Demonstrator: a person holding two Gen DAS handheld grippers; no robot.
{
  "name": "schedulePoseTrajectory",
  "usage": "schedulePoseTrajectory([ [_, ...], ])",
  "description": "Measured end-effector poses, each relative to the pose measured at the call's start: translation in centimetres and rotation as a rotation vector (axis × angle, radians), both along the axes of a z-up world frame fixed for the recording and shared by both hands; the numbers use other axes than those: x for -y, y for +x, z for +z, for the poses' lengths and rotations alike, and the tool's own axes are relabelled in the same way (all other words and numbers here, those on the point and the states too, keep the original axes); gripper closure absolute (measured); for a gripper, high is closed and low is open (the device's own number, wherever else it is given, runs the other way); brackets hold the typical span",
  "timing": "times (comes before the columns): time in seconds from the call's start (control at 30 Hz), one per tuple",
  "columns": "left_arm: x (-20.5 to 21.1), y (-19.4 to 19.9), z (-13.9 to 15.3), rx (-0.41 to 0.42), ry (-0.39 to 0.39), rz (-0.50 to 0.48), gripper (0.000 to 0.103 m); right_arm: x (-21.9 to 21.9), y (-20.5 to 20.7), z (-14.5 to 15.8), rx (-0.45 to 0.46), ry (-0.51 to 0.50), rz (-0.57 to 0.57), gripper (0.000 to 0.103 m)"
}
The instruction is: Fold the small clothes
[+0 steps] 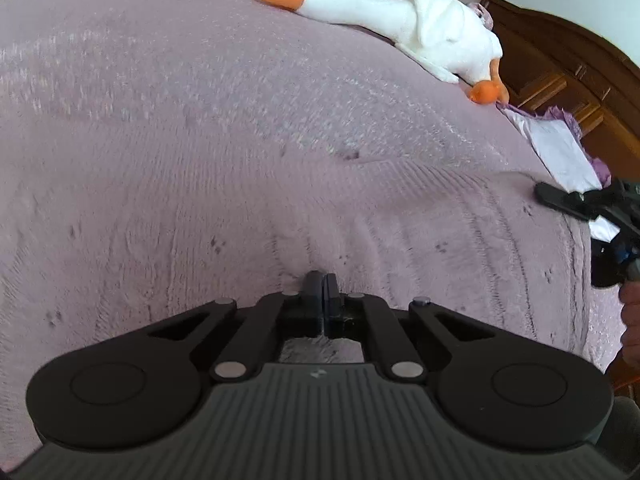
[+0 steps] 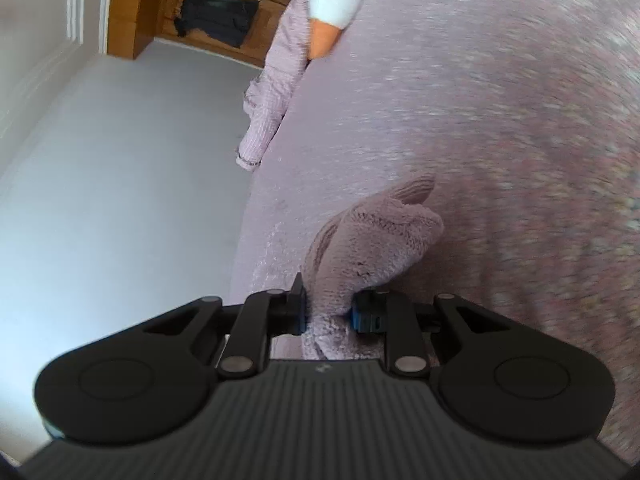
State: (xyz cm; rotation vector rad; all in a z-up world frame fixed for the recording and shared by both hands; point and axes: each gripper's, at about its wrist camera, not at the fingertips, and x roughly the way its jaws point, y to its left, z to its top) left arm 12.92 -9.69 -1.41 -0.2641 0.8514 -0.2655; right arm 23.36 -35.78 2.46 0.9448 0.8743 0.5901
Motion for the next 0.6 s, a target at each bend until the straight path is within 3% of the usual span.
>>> schedulePoseTrajectory([
  [0.1, 0.0, -2.3, 3.1, 0.090, 0.094, -0.001, 0.099, -1.4, 0.2, 1.8, 0.002, -0.044, 0.014, 0.080],
  [0.17, 0.0, -2.6, 2.5, 0.069, 0.138, 0.012, 0.099, -2.1, 0.2, 2.8, -0.018, -0.052, 0.007, 0.080],
  [0.2, -0.1, -2.0, 0.9, -0.003, 0.116, -0.014, 0.099, -2.6, 0.3, 3.3, -0.032, -0.053, 0.001, 0.080],
  [0.23, -0.4, -1.7, -0.8, -0.015, 0.089, -0.012, 0.099, -3.0, 0.2, 3.8, -0.053, -0.049, -0.010, 0.080],
  [0.27, -1.0, -1.9, -1.2, 0.024, 0.065, -0.008, 0.098, -3.6, 0.1, 4.4, -0.073, -0.046, -0.017, 0.080],
  [0.33, -2.6, -2.3, -0.2, 0.013, -0.019, 0.001, 0.098, -5.6, 0.0, 5.5, -0.103, -0.065, -0.016, 0.080],
  [0.43, -6.5, -3.5, 1.8, 0.079, -0.172, 0.012, 0.098, -8.6, -0.1, 6.7, -0.139, -0.117, -0.005, 0.080],
  [0.6, -15.7, -5.1, 5.1, 0.164, -0.248, 0.145, 0.098, -14.1, 0.5, 7.7, -0.196, -0.215, -0.040, 0.080],
])
